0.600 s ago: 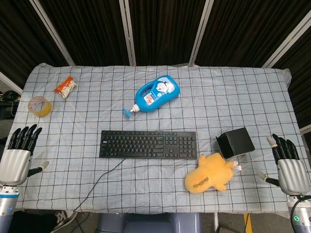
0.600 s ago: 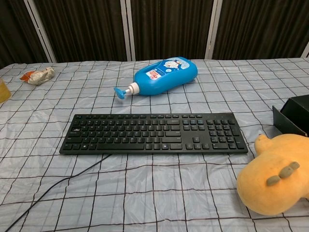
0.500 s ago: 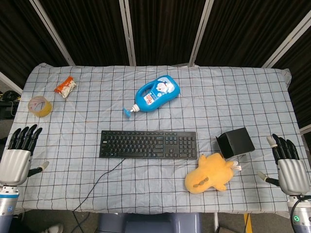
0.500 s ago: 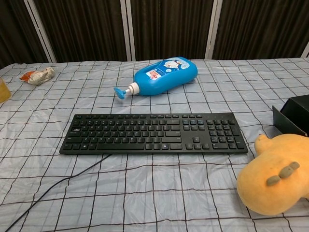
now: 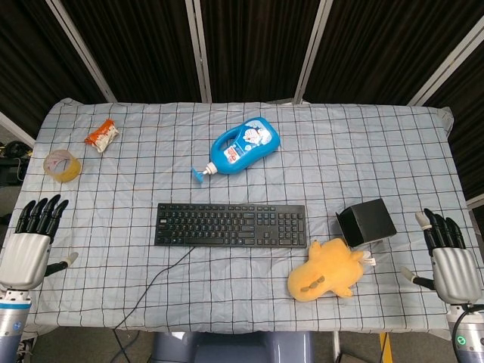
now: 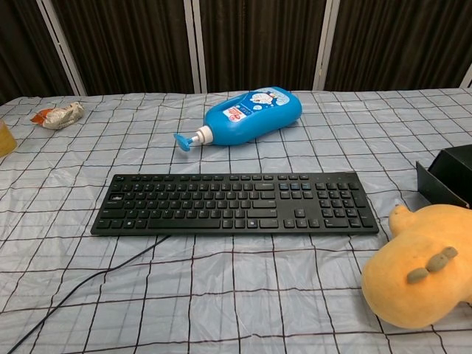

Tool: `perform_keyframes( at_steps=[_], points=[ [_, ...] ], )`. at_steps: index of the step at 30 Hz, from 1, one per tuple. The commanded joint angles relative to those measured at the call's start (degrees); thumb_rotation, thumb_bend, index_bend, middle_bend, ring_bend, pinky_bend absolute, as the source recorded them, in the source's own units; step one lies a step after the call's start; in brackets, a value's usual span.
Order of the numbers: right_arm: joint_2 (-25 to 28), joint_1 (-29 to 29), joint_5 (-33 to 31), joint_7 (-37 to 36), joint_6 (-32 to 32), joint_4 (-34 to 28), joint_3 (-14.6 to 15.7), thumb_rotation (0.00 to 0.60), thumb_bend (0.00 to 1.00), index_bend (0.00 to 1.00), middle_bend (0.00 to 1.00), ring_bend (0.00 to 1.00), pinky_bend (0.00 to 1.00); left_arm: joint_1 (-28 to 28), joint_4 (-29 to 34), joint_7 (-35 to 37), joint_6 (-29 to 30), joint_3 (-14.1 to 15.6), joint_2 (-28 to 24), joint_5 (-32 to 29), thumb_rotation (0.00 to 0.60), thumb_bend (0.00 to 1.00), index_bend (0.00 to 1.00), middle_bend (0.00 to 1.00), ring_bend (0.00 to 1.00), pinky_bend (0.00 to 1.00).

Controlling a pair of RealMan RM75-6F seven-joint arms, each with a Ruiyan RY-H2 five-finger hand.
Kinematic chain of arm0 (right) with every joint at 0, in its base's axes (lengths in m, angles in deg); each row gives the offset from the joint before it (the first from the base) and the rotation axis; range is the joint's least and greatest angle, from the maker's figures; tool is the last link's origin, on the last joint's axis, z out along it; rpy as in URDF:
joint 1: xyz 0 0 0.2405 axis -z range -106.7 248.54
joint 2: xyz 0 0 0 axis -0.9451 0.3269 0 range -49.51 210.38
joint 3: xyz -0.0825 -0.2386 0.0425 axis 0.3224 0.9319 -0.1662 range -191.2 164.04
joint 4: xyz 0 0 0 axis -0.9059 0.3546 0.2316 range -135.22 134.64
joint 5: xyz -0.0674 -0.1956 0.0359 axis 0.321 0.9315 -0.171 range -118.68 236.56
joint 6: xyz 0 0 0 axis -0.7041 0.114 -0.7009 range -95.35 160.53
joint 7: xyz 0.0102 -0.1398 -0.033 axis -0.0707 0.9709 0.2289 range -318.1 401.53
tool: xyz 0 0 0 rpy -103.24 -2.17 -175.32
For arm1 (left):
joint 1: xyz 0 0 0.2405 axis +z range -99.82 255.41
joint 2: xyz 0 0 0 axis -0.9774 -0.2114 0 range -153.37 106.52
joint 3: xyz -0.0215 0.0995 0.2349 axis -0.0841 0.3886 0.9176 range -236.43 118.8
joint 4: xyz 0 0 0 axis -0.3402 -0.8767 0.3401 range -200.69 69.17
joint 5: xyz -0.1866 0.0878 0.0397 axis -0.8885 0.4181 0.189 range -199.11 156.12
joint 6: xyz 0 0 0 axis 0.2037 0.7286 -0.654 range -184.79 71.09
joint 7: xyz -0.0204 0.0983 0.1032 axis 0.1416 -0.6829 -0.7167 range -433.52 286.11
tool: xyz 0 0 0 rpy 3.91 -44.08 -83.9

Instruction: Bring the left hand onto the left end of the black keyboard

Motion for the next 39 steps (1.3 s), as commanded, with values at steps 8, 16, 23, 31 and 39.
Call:
perform_keyframes(
  at_steps=[8,16,23,31,39],
  points=[
    [0.25,0.26,-0.17,-0.29,0.21,-0.11,0.01,0.6,0.05,0.0,0.0,0.0,0.04,-0.76,1.21,-0.61,-1.67,0.73,-0.59,0.83,0.6,0.14,0.0,0.0,0.0,0.01],
    [0.59,0.48,-0.55,-0.8,0.13,-0.47,0.0,0.6,0.05,0.0,0.0,0.0,0.04,-3.29,9.35,-6.76,-8.48,2.11,-1.98,-0.44,0.6,0.48,0.0,0.68,0.58,0.45],
    [0.72,0.46,-0.82,-0.78,-0.1,-0.76,-0.05,0.6,0.05,0.0,0.0,0.0,0.04,-9.88,21.31,-15.7,-22.11,1.91,-5.52,-8.28,0.6,0.74,0.0,0.83,0.74,0.56],
    [0.88,0.49,-0.96,-1.4,-0.24,-0.9,-0.12,0.6,0.05,0.0,0.0,0.0,0.04,-21.89,30.42,-31.45,-33.36,0.05,-7.46,-33.57,0.6,0.91,0.0,0.84,0.76,0.57],
    [0.98,0.45,-0.94,-2.04,-0.34,-0.85,-0.17,0.6,0.05,0.0,0.0,0.0,0.04,-36.19,30.96,-42.69,-32.11,-0.3,-3.51,-58.94,0.6,0.91,0.0,0.85,0.76,0.57]
  ],
)
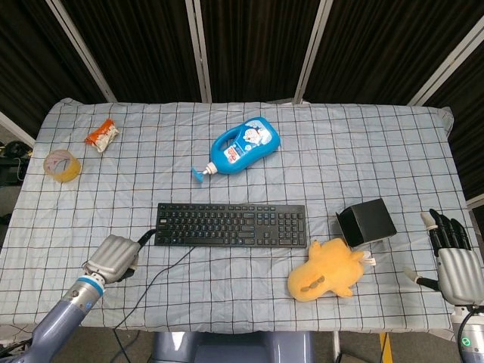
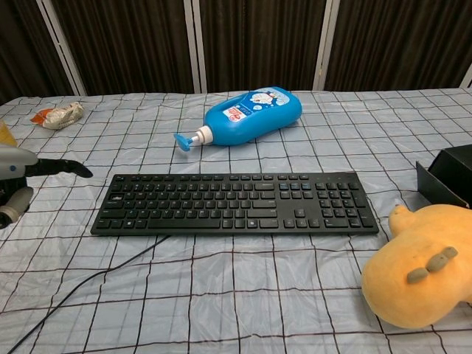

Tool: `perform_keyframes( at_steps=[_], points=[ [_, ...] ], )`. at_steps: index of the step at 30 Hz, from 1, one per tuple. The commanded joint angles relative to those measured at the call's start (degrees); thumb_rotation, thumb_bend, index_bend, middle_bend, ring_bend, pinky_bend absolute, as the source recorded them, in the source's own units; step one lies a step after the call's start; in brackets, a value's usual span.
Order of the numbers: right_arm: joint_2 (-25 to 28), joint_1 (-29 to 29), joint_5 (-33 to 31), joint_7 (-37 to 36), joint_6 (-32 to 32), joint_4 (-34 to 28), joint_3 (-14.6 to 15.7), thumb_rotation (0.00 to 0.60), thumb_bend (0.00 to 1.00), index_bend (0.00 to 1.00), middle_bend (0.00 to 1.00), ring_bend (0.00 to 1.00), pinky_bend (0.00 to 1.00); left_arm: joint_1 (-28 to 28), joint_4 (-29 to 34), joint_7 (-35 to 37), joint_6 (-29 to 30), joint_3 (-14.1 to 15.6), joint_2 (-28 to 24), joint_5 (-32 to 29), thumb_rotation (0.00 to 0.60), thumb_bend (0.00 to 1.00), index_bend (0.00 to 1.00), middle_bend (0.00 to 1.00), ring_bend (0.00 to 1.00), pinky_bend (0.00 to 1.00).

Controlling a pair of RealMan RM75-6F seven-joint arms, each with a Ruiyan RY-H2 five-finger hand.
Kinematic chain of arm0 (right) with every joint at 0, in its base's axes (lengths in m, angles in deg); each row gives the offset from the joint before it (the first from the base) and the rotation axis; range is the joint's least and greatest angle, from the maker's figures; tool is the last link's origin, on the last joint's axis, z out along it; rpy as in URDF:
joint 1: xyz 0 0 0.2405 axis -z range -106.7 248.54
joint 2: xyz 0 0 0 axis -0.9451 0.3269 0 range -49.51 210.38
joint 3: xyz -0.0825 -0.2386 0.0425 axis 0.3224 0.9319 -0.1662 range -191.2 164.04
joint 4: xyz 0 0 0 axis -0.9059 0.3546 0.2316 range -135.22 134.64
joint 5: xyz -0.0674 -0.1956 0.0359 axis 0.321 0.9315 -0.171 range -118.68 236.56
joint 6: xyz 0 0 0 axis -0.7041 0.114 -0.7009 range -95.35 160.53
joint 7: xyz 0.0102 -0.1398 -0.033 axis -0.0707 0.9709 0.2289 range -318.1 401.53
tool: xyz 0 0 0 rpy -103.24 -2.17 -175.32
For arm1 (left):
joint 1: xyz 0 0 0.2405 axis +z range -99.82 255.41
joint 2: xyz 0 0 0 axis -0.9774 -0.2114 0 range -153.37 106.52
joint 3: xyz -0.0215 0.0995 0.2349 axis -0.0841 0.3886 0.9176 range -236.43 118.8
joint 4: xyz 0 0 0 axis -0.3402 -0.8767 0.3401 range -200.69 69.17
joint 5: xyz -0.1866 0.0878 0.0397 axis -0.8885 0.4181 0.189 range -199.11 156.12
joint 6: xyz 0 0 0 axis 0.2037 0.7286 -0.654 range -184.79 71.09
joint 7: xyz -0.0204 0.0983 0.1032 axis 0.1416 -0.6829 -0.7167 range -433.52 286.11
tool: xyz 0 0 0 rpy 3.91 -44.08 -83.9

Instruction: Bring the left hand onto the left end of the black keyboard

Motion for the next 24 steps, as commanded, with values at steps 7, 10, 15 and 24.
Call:
perform_keyframes(
  at_steps=[7,10,15,24],
  points=[
    [0.21,0.02,-0.26,-0.92,-0.26,-0.24,-0.05,0.6,0.05,0.0,0.0,0.0,0.04,-19.73,-0.13,-12.36,2.6,-0.61,8.0,-29.43,0.6,0.91,0.0,0.85,0.76,0.57],
    [0.3,0.04,-0.37,-1.1,-0.35,-0.34,-0.04,0.6,0.05,0.0,0.0,0.0,0.04,-22.47,-1.07,-12.32,3.76,-0.49,9.89,-33.08,0.6,0.92,0.0,0.85,0.76,0.57],
    [0.35,0.03,-0.59,-1.32,-0.52,-0.55,-0.1,0.6,0.05,0.0,0.0,0.0,0.04,-24.98,-2.0,-12.19,4.57,0.3,11.54,-35.84,0.6,0.92,0.0,0.84,0.76,0.57],
    [0.51,0.12,-0.66,-1.54,-0.5,-0.86,-0.11,0.6,0.05,0.0,0.0,0.0,0.04,-28.17,-4.26,-12.12,6.48,1.99,14.41,-38.56,0.6,0.92,0.0,0.85,0.76,0.57]
  ],
)
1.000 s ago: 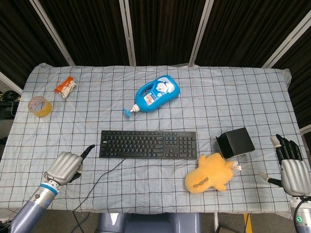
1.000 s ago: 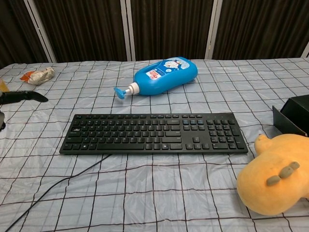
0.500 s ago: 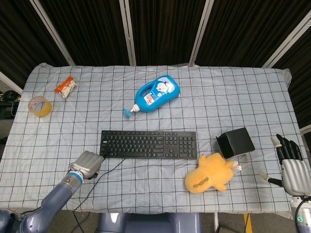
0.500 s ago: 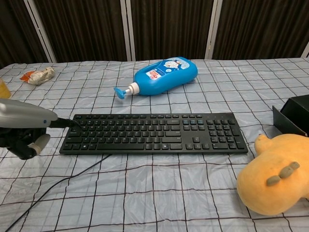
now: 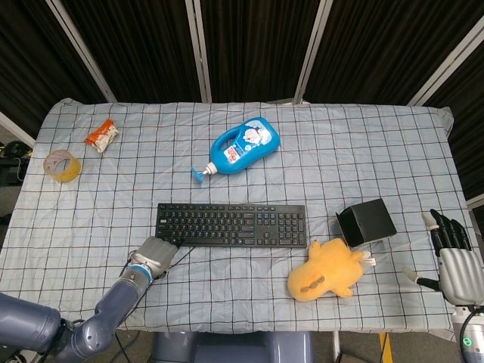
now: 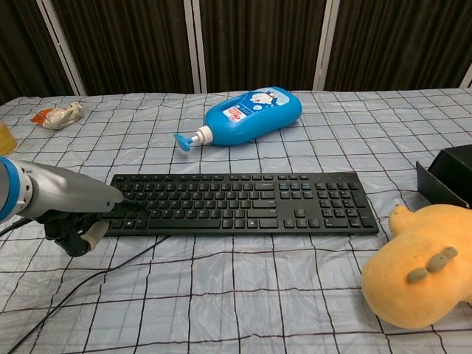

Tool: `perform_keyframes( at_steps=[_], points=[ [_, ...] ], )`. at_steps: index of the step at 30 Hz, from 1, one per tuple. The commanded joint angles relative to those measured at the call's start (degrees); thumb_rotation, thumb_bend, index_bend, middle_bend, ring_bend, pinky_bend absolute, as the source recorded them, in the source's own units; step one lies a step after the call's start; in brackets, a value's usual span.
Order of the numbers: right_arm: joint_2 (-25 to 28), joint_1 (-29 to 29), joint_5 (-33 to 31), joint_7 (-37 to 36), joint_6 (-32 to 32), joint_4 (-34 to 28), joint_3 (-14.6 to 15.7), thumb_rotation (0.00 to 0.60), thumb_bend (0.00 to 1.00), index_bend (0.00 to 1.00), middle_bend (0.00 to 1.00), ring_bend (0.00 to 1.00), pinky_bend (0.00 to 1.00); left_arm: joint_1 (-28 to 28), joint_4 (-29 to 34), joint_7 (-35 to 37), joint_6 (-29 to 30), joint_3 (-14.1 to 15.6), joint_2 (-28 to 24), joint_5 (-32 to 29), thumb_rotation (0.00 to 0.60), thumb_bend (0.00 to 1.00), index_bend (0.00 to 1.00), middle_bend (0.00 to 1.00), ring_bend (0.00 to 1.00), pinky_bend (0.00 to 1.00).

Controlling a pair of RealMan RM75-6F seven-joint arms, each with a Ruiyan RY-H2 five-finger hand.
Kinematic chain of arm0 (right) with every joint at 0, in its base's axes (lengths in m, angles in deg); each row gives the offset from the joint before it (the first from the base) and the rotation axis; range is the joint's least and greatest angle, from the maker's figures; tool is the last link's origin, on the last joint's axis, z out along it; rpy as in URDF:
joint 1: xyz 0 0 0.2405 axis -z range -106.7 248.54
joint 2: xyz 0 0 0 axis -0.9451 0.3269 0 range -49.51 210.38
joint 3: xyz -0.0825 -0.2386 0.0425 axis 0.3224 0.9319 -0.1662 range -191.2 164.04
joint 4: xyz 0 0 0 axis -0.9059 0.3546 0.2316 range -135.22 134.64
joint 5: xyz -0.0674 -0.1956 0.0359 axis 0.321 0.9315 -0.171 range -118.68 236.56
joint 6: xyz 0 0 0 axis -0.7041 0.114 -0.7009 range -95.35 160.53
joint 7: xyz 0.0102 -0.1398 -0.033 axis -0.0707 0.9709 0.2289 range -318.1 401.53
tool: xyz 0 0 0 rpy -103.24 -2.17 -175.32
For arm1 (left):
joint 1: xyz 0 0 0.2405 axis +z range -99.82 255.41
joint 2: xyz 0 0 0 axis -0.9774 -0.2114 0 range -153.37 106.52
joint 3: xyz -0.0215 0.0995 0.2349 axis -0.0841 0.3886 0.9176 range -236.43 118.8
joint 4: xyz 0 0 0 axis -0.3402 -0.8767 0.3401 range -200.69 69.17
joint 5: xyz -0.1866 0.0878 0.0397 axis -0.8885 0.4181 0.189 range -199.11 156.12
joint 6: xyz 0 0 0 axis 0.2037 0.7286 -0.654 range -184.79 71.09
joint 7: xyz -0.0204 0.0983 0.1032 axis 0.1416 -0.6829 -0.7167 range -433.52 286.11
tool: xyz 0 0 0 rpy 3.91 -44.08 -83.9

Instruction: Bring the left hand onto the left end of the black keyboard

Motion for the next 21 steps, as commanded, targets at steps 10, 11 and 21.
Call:
perform_keyframes(
  at_steps=[10,11,21],
  points=[
    [0.05,-0.02,-0.08,-0.28,-0.07,-0.03,-0.08,0.6,0.05,0.0,0.0,0.0,0.04,-2.11,-1.75,1.79,0.74,1.63,2.31,-1.02,0.6,0.92,0.0,0.85,0.76,0.57],
    [0.05,-0.01,-0.11,-0.31,-0.09,-0.03,-0.09,0.6,0.05,0.0,0.0,0.0,0.04,-2.25,-1.82,1.99,0.88,1.85,2.38,-1.06,0.6,0.92,0.0,0.85,0.76,0.57],
    [0.03,0.03,-0.08,-0.34,-0.01,-0.13,-0.1,0.6,0.05,0.0,0.0,0.0,0.04,-3.26,-2.84,3.31,0.57,2.82,2.44,-1.37,0.6,0.92,0.0,0.85,0.76,0.57]
  ],
)
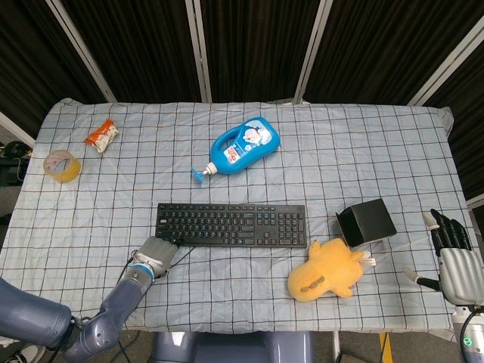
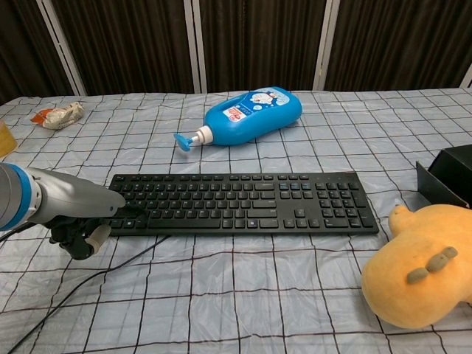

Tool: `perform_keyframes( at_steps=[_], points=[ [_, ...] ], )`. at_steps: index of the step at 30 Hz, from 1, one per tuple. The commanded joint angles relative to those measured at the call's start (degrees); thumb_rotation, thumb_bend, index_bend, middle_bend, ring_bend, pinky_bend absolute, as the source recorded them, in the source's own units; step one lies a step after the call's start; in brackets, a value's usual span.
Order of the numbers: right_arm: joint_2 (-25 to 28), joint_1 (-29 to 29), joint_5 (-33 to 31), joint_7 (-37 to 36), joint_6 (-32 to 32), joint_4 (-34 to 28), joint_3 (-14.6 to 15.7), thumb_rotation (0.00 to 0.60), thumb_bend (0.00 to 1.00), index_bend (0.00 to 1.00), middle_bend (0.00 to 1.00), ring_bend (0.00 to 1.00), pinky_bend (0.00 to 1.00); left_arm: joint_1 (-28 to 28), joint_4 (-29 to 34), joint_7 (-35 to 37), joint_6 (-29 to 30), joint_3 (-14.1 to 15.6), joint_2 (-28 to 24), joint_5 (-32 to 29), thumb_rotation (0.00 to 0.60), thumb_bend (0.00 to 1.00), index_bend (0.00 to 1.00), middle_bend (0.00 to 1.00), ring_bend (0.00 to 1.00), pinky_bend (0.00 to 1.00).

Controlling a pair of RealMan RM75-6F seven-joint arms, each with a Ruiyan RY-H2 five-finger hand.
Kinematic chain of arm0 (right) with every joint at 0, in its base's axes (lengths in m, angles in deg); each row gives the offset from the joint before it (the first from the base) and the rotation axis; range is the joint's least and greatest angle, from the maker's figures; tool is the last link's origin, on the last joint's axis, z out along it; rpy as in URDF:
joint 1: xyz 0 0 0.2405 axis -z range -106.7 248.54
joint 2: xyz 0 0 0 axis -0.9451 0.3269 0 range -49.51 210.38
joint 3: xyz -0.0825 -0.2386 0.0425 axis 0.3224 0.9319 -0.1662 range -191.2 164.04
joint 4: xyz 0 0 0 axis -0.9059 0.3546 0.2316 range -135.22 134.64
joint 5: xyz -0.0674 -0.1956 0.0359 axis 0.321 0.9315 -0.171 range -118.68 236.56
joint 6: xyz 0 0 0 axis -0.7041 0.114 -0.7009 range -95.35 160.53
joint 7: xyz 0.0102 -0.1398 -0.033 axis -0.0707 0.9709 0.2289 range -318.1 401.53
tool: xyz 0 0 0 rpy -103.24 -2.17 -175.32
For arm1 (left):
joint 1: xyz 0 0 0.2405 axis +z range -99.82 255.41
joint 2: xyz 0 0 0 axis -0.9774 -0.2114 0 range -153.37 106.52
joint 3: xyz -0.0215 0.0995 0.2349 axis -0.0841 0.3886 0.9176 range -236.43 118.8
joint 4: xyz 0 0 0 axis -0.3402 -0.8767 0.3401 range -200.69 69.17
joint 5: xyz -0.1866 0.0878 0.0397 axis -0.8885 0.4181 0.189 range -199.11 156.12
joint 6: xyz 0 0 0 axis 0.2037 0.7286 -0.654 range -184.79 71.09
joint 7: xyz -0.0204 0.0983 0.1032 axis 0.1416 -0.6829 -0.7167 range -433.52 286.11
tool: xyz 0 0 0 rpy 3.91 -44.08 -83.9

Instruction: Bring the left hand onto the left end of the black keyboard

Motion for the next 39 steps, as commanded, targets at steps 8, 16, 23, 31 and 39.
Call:
perform_keyframes(
  at_steps=[8,16,23,31,39],
  points=[
    [-0.02,0.05,0.0,-0.11,0.11,0.01,-0.06,0.6,0.05,0.0,0.0,0.0,0.04,-1.05,-1.47,0.92,-0.75,0.76,0.94,-0.96,0.6,0.92,0.0,0.85,0.76,0.57],
    [-0.06,0.07,0.01,-0.17,0.18,0.03,-0.1,0.6,0.05,0.0,0.0,0.0,0.04,-1.68,-2.19,1.59,-1.58,1.42,1.32,-1.48,0.6,0.92,0.0,0.85,0.76,0.57],
    [-0.1,0.06,0.03,-0.09,0.19,-0.01,-0.12,0.6,0.05,0.0,0.0,0.0,0.04,-1.96,-1.7,2.44,-1.87,1.74,0.91,-0.94,0.6,0.92,0.0,0.85,0.76,0.57],
    [-0.04,0.08,-0.04,-0.05,0.13,0.02,-0.11,0.6,0.05,0.0,0.0,0.0,0.04,-1.87,-0.56,4.27,-1.36,1.74,-0.13,1.14,0.6,0.92,0.0,0.84,0.76,0.57],
    [-0.02,0.1,-0.07,-0.05,0.13,0.12,-0.13,0.6,0.05,0.0,0.0,0.0,0.04,4.93,5.79,13.35,8.25,0.91,-5.34,21.33,0.6,0.78,0.0,0.57,0.5,0.36]
  ],
)
